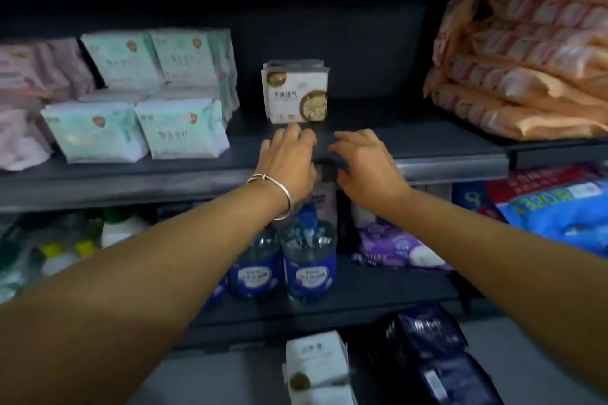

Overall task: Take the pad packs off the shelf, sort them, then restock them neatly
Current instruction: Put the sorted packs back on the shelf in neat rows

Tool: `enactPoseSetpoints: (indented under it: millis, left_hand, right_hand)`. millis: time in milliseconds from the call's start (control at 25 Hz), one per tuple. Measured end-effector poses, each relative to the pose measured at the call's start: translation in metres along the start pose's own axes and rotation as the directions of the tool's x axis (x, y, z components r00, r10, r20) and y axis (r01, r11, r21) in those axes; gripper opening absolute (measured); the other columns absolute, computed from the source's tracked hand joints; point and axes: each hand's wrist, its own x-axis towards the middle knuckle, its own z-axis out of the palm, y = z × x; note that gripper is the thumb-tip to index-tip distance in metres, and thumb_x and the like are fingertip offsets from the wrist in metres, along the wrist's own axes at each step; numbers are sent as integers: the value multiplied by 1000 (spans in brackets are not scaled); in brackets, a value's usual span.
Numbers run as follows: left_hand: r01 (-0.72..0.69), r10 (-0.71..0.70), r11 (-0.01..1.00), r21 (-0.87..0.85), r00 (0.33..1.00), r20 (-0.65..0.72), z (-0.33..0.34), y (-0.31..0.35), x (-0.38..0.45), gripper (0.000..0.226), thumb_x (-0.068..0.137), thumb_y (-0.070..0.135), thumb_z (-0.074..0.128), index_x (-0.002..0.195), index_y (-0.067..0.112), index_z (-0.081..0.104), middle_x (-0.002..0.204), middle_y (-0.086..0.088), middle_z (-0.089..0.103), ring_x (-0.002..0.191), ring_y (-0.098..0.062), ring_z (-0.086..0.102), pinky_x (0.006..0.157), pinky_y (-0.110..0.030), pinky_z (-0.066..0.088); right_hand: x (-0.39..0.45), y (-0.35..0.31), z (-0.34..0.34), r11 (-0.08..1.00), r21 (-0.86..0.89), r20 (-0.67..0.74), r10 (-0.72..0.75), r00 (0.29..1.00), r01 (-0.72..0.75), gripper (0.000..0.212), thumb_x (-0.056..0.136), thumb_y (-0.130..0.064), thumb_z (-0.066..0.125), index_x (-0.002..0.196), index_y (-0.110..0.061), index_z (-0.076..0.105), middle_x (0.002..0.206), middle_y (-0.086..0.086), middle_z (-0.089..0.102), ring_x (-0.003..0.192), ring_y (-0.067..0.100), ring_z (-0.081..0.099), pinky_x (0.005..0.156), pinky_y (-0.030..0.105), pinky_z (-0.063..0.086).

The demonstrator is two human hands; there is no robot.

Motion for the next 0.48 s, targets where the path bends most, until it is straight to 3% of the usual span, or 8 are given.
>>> enactPoseSetpoints:
  millis: [80, 200, 320, 480]
  left_hand:
    - [1, 0, 1000, -27, 1000, 13, 14, 5, -26, 31, 87, 19, 53, 117, 14, 46, 123, -8, 42, 116, -28, 41, 90, -38, 34]
    - [26, -21, 999, -35, 991, 130, 46, 10, -67, 29, 88, 16, 52, 116, 13, 46, 122, -8, 42, 115, -28, 42, 89, -37, 34]
    - [50, -47, 999, -3, 951, 305, 89, 13, -106, 34, 88, 16, 53, 121, 13, 43, 125, -8, 41, 117, -27, 40, 91, -38, 34]
    - [86, -78, 996, 6, 867, 493, 149, 14, -146, 46, 86, 25, 59, 127, 15, 41, 131, -7, 39, 123, -28, 38, 97, -41, 34]
  right_hand:
    - [-28, -2, 14, 998, 45, -34, -46, 998, 47, 41, 67, 10, 62, 106, 3, 67, 116, 23, 62, 106, 45, 53, 87, 48, 47]
    - [-70, -2, 39, 995, 86, 32, -58, 998, 55, 40, 61, 12, 65, 99, 3, 68, 99, 21, 64, 90, 43, 56, 77, 47, 51]
    - [-108, 4, 69, 997, 72, 212, -43, 976, 28, 38, 71, 6, 63, 109, 1, 64, 107, 19, 61, 99, 39, 51, 86, 44, 46]
    - [-153, 15, 114, 998, 52, 443, -63, 894, 44, 41, 85, -9, 59, 125, -8, 56, 122, 10, 54, 112, 29, 45, 96, 33, 37]
